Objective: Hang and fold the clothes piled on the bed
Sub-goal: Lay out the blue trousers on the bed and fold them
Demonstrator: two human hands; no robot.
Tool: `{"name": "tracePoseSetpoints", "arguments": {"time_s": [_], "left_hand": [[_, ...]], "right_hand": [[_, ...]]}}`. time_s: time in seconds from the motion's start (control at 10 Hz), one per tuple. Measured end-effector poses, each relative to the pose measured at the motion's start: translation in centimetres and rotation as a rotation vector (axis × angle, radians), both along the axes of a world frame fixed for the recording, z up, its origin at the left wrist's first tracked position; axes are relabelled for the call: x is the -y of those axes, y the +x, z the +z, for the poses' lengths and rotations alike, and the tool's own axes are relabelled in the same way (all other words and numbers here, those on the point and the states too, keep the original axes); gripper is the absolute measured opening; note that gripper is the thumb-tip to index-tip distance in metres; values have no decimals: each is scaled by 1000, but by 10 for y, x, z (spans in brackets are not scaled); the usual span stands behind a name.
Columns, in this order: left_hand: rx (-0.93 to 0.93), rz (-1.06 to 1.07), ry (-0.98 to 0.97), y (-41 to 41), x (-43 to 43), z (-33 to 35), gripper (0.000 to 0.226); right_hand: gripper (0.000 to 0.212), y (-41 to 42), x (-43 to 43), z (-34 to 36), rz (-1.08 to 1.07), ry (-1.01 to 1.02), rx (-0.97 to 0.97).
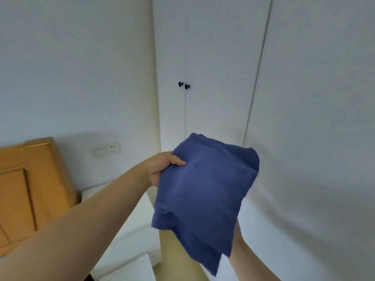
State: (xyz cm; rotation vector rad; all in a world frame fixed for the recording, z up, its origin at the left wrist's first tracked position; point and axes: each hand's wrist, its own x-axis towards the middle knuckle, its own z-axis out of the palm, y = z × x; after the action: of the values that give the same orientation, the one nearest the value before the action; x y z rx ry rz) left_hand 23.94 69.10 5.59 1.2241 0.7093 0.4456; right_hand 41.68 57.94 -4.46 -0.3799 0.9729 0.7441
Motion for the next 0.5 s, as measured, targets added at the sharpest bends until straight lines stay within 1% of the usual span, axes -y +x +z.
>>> {"name": "tracePoseSetpoints", "arguments": {"time_s": [0.1,0.2,0.3,0.4,0.5], "left_hand": [[-32,62,-44,8,-6,-16,50],[-97,94,-61,3,-2,-32,49],[-135,61,-84,-7,6,-46,62],[-149,-62,-42,-20,16,-49,58],[-88,-182,37,-32,23,-46,64]], "right_hand": [[57,19,5,-24,1030,302,787],[82,31,27,-3,1103,310,840],[46,26,32,7,1196,162,1041],[27,18,41,18,1303,-19,1188],[22,12,50,36,1295,-147,1250]]}}
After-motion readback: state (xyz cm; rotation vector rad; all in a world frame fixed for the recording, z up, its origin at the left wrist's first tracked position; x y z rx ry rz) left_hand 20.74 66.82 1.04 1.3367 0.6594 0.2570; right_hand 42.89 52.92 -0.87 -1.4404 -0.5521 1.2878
